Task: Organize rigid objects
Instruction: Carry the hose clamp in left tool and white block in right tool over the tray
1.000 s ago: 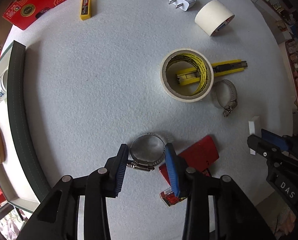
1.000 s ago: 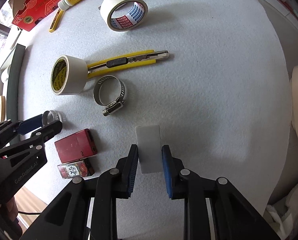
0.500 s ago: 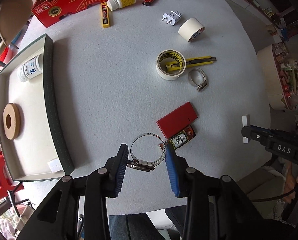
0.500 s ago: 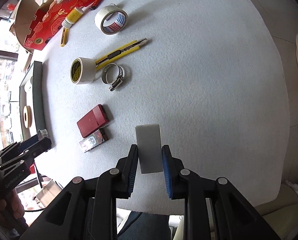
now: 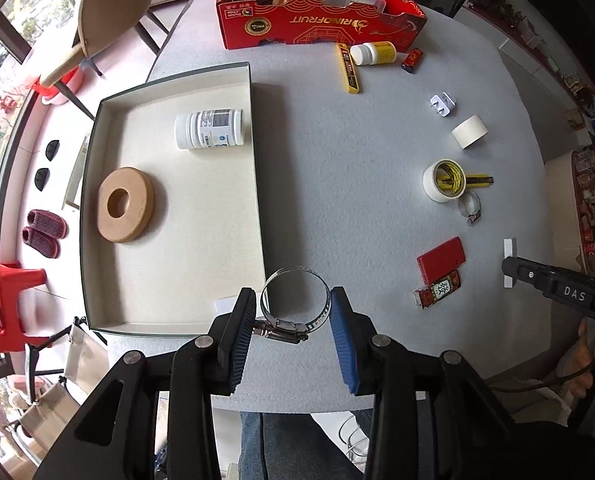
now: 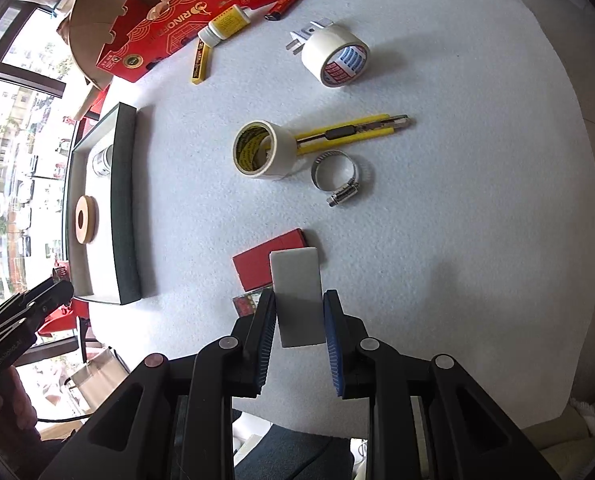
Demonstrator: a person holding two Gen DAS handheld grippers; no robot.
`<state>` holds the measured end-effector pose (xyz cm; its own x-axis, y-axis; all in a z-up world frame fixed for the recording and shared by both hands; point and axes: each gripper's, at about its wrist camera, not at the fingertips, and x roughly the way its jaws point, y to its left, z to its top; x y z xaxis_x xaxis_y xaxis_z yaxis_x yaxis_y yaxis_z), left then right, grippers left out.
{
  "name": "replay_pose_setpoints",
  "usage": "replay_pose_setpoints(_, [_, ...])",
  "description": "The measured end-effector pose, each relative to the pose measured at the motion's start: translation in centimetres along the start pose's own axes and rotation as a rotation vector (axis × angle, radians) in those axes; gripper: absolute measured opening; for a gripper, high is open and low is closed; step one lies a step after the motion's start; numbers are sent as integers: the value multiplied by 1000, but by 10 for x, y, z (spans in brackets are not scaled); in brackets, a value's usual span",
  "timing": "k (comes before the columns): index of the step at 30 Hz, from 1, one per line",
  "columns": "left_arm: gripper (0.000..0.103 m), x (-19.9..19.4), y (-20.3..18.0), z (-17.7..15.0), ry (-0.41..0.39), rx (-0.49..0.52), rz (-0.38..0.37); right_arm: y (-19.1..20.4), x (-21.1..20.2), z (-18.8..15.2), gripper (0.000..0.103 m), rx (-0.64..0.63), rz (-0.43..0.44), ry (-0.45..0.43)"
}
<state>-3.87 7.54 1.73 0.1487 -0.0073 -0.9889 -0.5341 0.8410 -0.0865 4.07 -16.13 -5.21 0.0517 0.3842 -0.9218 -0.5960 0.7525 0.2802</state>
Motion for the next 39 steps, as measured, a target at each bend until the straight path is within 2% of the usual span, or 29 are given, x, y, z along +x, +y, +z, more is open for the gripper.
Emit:
replay_pose_setpoints(12, [41, 8, 128, 6, -13, -39, -11, 126, 27, 17, 25, -36, 9, 1])
replay_pose_setpoints(16, [41, 10, 152, 3, -24, -48, -22, 175, 40, 24, 25, -74, 35, 22])
replay_pose_setpoints(23, [41, 12, 175, 17, -51, -65, -48, 249, 64, 34, 25, -169, 22, 44])
replay_pose_setpoints(29, [41, 10, 191, 28, -78, -90, -58, 271, 71, 32, 25, -191, 14, 55])
replay_pose_setpoints(39, [41, 22, 199, 22, -49, -98, -70, 254, 74, 26, 25, -113, -2, 86])
